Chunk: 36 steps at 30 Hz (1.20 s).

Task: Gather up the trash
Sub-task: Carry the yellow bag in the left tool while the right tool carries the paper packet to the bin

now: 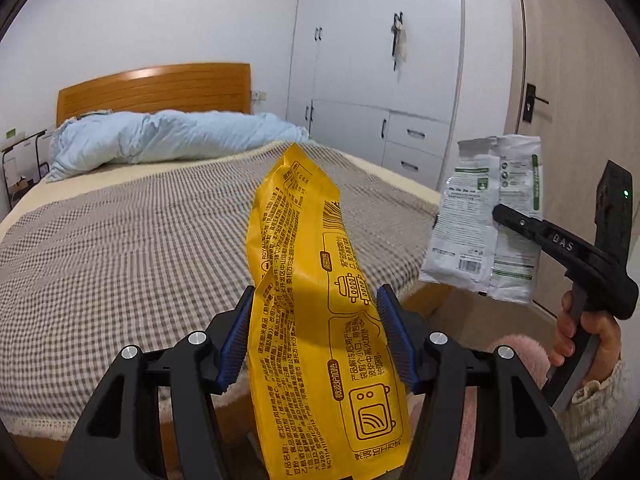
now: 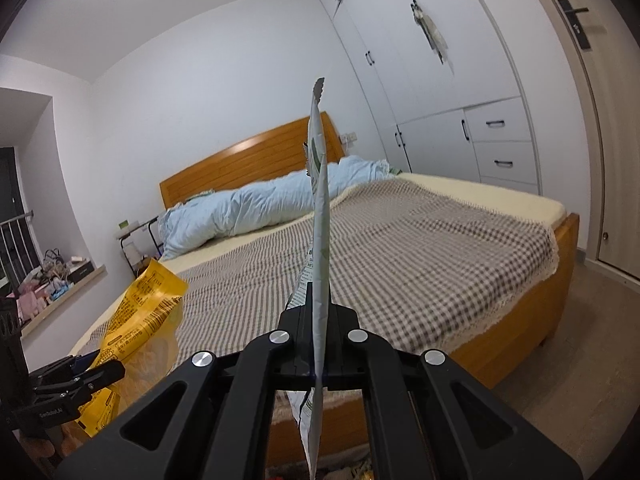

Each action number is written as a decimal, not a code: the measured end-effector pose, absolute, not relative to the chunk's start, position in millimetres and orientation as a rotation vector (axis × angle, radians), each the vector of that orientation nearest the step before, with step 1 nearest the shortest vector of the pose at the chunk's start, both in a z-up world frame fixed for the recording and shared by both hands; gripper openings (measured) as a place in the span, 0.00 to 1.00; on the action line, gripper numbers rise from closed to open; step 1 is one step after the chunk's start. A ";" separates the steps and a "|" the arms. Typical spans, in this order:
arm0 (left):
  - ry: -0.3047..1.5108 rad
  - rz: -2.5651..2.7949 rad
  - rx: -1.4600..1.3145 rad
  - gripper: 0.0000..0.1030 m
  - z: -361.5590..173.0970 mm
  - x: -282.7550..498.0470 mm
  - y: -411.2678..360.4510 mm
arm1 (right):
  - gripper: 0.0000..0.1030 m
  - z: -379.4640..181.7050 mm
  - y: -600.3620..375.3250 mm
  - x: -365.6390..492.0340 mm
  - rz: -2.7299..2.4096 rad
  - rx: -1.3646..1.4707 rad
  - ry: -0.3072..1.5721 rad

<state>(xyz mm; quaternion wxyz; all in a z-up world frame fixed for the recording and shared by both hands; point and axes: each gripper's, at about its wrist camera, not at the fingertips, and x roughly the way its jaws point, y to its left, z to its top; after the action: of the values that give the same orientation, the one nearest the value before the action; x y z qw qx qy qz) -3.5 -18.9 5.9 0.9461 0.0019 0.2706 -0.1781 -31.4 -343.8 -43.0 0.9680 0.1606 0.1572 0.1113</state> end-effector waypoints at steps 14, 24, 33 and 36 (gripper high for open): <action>0.720 -0.412 0.007 0.56 -62.8 -25.2 -29.9 | 0.02 -114.7 -332.1 -39.9 0.269 0.314 0.533; 0.801 -0.423 0.000 0.56 -98.3 -39.3 -32.4 | 0.02 -166.7 -315.5 -38.9 0.295 0.311 0.688; 0.850 -0.425 0.010 0.56 -130.8 -38.1 -34.7 | 0.02 -203.9 -309.6 -25.7 0.281 0.301 0.773; 0.857 -0.421 0.010 0.56 -141.9 -38.7 -33.2 | 0.02 -217.2 -311.5 -21.2 0.265 0.302 0.793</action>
<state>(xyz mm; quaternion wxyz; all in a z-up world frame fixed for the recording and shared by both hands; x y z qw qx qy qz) -38.7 -33.2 -141.9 0.8882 0.0047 0.4125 -0.2026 -21.2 -311.5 -217.2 0.9028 0.1463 0.3836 0.1280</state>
